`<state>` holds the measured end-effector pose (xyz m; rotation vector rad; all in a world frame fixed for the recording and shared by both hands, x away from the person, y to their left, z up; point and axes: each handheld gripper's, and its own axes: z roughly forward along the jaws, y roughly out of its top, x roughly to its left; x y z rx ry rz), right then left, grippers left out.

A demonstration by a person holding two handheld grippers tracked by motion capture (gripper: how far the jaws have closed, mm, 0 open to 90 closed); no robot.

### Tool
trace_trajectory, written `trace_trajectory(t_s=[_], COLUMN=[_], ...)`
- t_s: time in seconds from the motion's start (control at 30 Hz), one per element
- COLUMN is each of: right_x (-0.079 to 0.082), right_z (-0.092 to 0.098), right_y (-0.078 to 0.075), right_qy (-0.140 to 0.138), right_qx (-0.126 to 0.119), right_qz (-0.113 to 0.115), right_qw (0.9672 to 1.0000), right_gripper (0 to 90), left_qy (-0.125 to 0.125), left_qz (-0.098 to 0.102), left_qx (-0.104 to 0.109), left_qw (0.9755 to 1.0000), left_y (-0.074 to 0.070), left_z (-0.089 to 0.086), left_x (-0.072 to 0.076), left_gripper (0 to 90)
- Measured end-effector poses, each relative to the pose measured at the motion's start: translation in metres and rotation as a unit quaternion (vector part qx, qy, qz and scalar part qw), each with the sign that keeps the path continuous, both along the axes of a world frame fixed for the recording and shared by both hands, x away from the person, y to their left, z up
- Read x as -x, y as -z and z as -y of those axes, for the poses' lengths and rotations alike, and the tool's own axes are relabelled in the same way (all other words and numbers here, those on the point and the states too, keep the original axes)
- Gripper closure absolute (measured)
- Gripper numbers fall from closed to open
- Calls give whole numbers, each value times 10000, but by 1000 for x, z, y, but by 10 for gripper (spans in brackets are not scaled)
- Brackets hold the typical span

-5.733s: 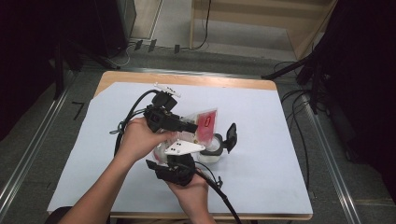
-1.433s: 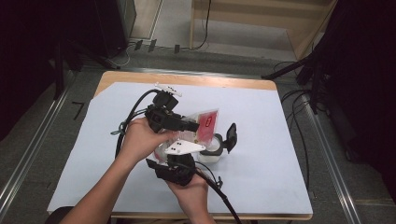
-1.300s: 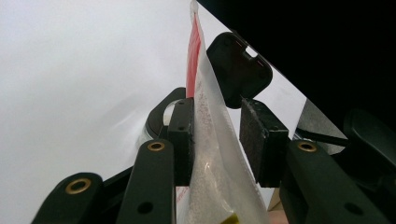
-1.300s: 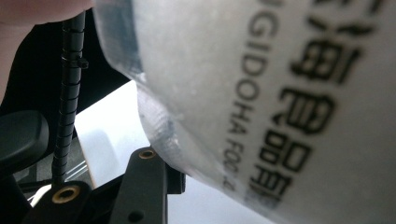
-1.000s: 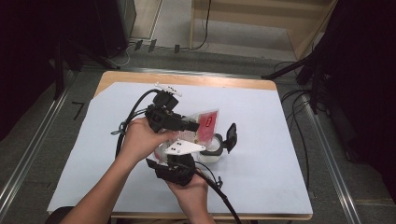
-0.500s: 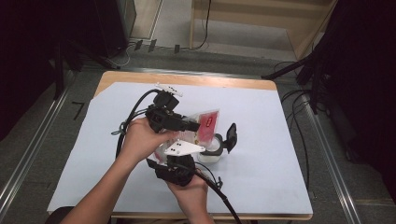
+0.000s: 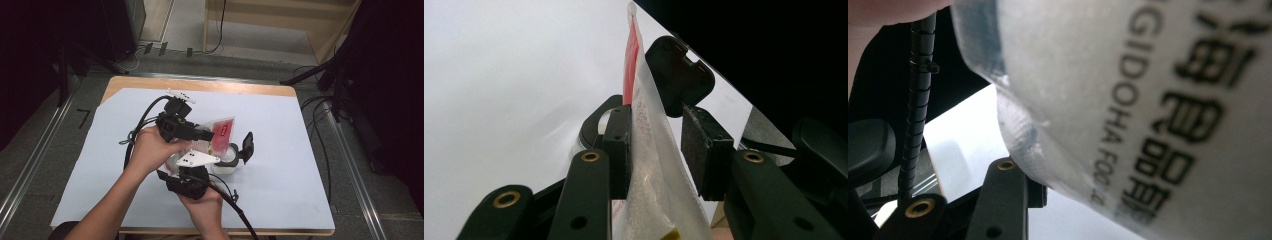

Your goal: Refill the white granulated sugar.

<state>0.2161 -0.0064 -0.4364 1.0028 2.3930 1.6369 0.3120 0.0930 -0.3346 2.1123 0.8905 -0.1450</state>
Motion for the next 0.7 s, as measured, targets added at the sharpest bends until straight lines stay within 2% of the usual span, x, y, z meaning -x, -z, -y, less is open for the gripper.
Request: trace_trajectory(t_s=[0.7], right_x=[0], right_z=[0], right_y=[0], right_qy=[10], right_qx=[16], right_qz=[5], right_qw=[10000], right_gripper=[643], left_qy=[5], left_qz=[17], left_qx=[-32], left_qw=[10000], left_y=[0], left_z=[0], left_x=[0], left_gripper=[665])
